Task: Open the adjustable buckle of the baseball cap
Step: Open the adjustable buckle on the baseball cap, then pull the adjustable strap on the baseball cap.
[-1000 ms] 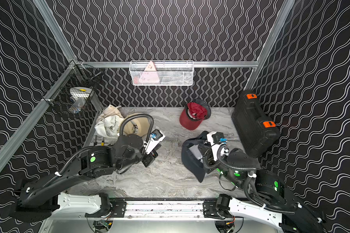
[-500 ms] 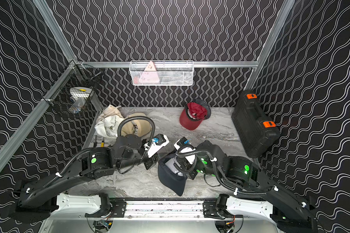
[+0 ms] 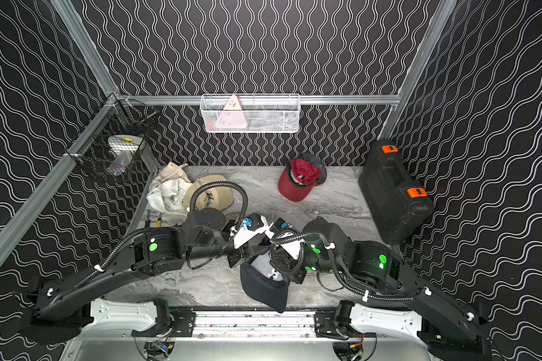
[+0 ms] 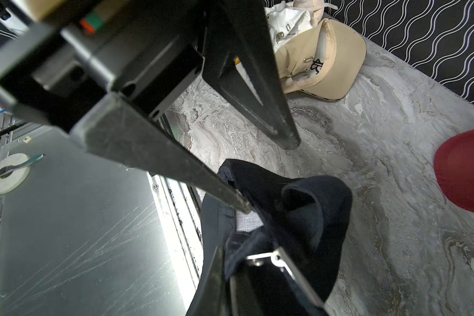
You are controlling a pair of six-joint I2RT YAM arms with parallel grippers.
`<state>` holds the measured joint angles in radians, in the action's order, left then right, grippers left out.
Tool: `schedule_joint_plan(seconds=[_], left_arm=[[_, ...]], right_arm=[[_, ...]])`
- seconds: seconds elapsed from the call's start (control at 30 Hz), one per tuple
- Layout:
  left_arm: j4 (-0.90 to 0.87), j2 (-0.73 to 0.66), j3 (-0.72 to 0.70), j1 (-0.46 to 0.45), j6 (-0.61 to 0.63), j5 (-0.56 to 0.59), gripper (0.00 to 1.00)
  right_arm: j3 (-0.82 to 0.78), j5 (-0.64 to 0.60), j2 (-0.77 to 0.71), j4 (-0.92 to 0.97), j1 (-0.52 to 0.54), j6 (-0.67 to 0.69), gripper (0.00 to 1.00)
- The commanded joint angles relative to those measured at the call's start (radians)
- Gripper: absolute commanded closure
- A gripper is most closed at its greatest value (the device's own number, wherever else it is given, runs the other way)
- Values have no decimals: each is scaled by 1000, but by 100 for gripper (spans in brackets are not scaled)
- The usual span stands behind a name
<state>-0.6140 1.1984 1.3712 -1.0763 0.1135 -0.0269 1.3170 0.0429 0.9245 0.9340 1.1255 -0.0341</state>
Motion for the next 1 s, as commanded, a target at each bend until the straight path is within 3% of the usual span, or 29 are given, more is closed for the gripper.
schedule_joint_plan(seconds=[0.0,0.4,0.43,0.53,0.63,0.73,0.97], left_arm=[[6,7,6,-1,17,-71,52],[42,44,5,-1,0,-192,54],[45,49,5,-1,-1,-196,58],[40,57,5,-1,0,-196,81],[36,57,3,-1,3,-206,93],[32,56,2,-1,6,-208,100],[34,45,2,-1,6,-199,100]], right_arm=[[13,29,-3,-41,0,8,93],[18,86,-7,-55,0,13,94],[18,91,-6,-57,1,13,94],[18,94,-10,-57,1,14,94],[17,85,-16,-54,1,16,94],[17,66,-25,-46,1,14,94],[2,14,-49,-27,0,1,93]])
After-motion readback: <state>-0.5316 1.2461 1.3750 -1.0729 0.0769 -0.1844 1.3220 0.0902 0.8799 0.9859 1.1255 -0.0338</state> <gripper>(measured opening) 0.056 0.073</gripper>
